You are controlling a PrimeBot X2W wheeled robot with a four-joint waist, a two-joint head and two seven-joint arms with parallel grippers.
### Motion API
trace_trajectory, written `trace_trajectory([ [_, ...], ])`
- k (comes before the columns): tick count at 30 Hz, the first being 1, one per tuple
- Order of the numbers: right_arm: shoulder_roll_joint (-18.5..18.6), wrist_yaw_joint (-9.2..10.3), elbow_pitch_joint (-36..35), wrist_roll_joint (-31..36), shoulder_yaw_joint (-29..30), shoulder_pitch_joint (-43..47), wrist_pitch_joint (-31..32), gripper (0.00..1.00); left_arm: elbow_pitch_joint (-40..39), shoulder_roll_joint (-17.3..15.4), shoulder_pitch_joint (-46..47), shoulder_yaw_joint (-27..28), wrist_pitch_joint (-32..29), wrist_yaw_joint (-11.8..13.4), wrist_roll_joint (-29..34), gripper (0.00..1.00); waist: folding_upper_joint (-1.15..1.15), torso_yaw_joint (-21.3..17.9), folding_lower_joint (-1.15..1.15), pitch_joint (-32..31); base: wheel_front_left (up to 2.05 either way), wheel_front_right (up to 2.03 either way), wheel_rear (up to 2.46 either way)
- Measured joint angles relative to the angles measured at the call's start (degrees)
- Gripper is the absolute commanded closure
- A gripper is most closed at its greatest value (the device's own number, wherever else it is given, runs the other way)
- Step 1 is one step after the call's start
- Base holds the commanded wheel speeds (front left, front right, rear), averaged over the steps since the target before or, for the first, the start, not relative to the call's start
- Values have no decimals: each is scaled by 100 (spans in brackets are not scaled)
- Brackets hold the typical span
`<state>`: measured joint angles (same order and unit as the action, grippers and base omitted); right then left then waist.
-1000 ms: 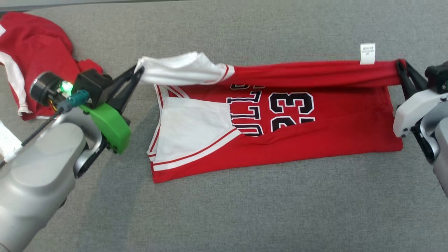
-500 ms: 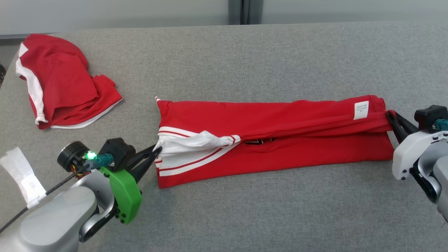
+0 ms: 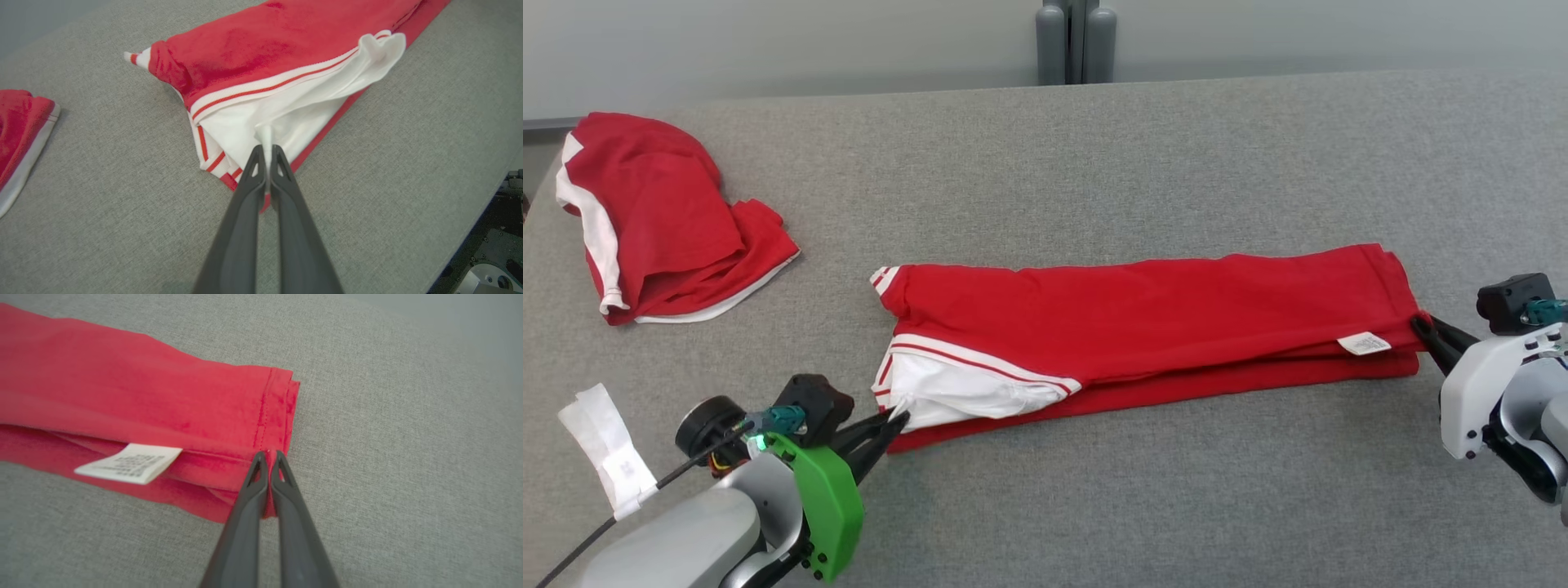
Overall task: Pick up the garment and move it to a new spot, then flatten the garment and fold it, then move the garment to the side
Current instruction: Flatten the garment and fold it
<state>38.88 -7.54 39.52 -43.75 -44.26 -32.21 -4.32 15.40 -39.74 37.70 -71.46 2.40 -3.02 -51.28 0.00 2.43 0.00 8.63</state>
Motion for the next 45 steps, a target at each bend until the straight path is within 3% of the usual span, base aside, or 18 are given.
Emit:
trace_trajectory([
  [1,11,0,-4,-51,-27,-1,21,79,-3,7,-34,-3,-34,0,-44,100,0,-8,0,-8,0,0,0],
  [2,16,0,31,-133,-31,-2,34,0,-2,14,-64,-13,-110,1,-71,80,0,-20,0,-19,0,0,0],
  [3,31,0,45,-186,-71,0,55,0,-3,19,-73,-24,-140,7,-69,53,0,-25,0,-27,0,0,0],
  [4,54,0,30,-202,-142,7,73,0,-4,31,-76,-30,-157,21,-67,18,0,-28,0,-34,0,0,0],
  [5,65,0,21,-244,-178,17,77,0,1,53,-82,-20,-153,86,-68,4,0,-29,0,-35,0,0,0],
  [6,81,0,11,-285,-220,23,96,0,9,64,-88,-18,-136,111,-68,0,0,-28,0,-34,0,0,0],
  [12,316,0,-4,-606,-331,28,260,0,55,114,-155,56,-8,289,-70,0,0,-33,0,-52,0,0,0],
  [15,412,0,38,-671,-189,-38,46,0,45,136,-158,197,158,367,-172,0,0,-41,0,-75,0,0,0],
  [18,410,1,35,-708,-7,-204,-300,0,40,176,-157,533,566,614,-274,0,0,-56,0,-93,0,0,0],
  [24,182,1,-32,-432,509,-343,-1002,0,-16,491,-319,1570,1235,1116,-597,0,0,-69,0,-144,0,0,0],
  [26,-19,1,-154,-275,773,-322,-1048,0,-103,666,-509,2139,1239,1294,-595,0,0,-64,0,-158,0,0,0],
  [29,-391,1,-710,211,1729,-160,-1068,0,-442,1067,-904,3365,1266,1414,-125,0,0,-57,0,-150,0,0,0],
  [31,-698,2,-1110,583,2353,158,-1072,0,-625,1400,-1311,3961,1272,1361,254,0,0,-48,0,-153,0,0,0],
  [36,-1640,2,-2100,1637,3435,1111,-1072,0,-904,2154,-2083,5142,1272,915,1574,0,0,-10,0,-168,0,0,0],
  [43,-2458,4,-2767,2404,4070,1863,-1072,0,-981,3197,-2827,6262,1272,169,2840,0,0,18,0,-193,0,0,0],
  [45,-2592,4,-2839,2487,4094,1953,-1072,0,-964,3364,-3026,6438,1272,-36,3130,0,0,9,0,-182,0,0,0],
])
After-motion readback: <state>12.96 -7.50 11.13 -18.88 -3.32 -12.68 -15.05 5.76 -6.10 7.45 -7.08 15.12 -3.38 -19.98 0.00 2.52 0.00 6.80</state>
